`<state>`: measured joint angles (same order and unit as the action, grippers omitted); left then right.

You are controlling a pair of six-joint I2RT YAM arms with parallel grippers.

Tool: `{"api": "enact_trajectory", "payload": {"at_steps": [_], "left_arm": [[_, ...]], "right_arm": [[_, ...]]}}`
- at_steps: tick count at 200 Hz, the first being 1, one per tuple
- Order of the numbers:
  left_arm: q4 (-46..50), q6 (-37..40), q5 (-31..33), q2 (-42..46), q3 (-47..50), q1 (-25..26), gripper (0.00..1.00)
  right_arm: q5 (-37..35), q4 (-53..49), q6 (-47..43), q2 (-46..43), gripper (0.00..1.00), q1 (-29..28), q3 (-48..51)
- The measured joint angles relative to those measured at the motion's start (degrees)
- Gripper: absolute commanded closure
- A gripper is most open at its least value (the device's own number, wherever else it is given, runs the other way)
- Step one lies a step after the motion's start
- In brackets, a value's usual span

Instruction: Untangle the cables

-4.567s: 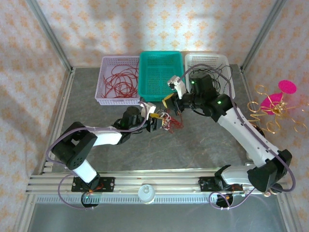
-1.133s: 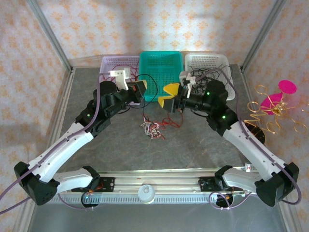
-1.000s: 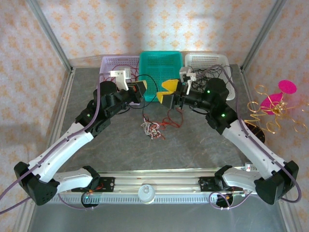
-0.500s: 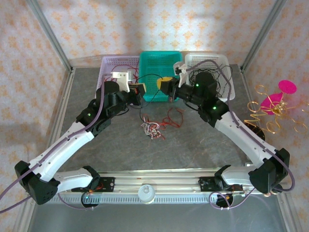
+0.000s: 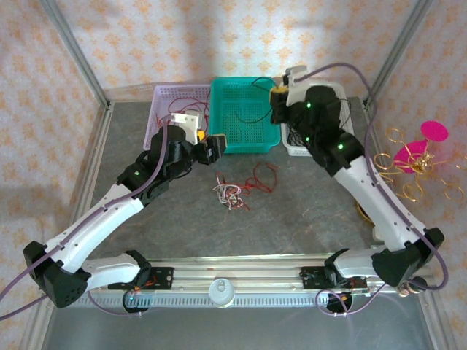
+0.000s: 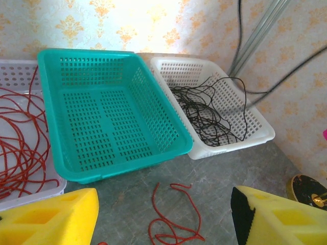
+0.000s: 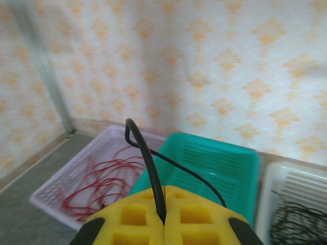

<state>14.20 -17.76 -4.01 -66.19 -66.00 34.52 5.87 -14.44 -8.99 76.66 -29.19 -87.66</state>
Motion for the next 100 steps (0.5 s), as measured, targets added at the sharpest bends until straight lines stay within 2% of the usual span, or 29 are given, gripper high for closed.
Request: {"api": "enact_trajectory", "payload": {"at_steps": [63,100], "left_arm": [[-1.11,-0.11,-0.48,1.18,4.63,0.0,0.3],[-1.64,-0.13,-1.77,2.23,5.53,0.0,0.29]], "right_arm": [[-0.74,-11.65,4.52,15.37,1.0,14.53,-20.59],[-1.29,-11.91,8.17,22.21,1.0,18.88,-22.84]]}}
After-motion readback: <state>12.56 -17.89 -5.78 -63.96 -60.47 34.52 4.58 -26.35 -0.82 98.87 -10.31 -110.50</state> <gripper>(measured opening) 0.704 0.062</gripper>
